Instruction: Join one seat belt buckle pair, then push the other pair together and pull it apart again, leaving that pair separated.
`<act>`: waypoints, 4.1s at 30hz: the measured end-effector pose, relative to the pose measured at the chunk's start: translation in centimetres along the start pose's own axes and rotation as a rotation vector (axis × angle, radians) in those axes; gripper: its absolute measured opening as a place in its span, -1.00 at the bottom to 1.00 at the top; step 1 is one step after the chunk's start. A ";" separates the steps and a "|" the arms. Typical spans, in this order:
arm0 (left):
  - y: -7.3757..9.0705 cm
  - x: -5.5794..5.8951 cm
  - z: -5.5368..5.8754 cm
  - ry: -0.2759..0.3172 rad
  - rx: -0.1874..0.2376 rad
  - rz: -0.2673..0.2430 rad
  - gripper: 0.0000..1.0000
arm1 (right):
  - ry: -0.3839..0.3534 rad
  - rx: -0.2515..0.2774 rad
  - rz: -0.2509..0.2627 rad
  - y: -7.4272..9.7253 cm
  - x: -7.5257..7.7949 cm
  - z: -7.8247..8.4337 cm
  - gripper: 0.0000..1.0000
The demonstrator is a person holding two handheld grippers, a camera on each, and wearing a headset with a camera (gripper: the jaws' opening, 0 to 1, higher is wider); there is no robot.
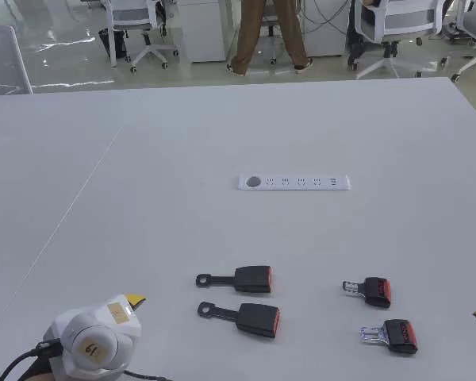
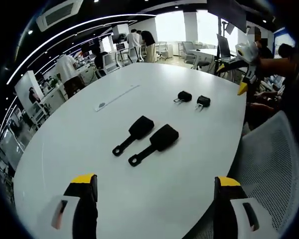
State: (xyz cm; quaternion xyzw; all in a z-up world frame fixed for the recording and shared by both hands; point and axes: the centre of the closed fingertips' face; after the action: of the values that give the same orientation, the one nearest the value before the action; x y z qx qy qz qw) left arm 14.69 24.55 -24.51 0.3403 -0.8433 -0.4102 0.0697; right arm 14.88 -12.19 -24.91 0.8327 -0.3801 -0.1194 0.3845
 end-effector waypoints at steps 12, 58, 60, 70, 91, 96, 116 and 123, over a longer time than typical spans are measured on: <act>0.0 -0.1 -0.2 0.003 0.015 0.004 1.00 | 0.010 0.000 -0.001 0.3 0.1 0.3 0.98; -3.2 0.8 -0.4 -0.171 -0.041 0.047 0.73 | 0.068 -0.007 -0.037 -0.6 -0.3 0.5 0.70; -3.4 0.5 -0.4 -0.187 -0.050 0.045 0.71 | 0.072 -0.011 -0.049 -0.8 -0.4 0.5 0.65; -5.1 0.6 -0.7 -0.257 -0.068 0.090 0.60 | 0.137 -0.018 -0.091 -2.0 -0.7 -0.2 0.53; -10.1 0.3 -2.4 -0.417 -0.101 0.222 0.27 | 0.336 -0.098 -0.180 -5.5 0.2 -0.4 0.21; -11.8 0.6 -2.7 -0.470 -0.111 0.258 0.23 | 0.383 -0.129 -0.198 -6.5 1.3 0.4 0.16; -16.4 1.0 -3.8 -0.606 -0.151 0.358 0.14 | 0.440 -0.222 -0.311 -9.7 1.2 1.8 -0.02; -17.6 1.6 -4.0 -0.635 -0.163 0.395 0.01 | 0.449 -0.251 -0.346 -10.8 1.4 2.5 -0.05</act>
State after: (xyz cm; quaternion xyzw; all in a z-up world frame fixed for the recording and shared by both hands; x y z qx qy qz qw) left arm 24.17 13.36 -35.22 0.0204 -0.8369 -0.5394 -0.0907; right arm 20.47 -10.10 -34.35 0.8366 -0.1207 -0.0422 0.5327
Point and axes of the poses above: the centre of the closed fingertips' face, and the gripper's own axes: y roughly backward along the fingers, x roughly to its right, z roughly out of its underside, and after that the axes turned 4 degrees about -y, right-handed
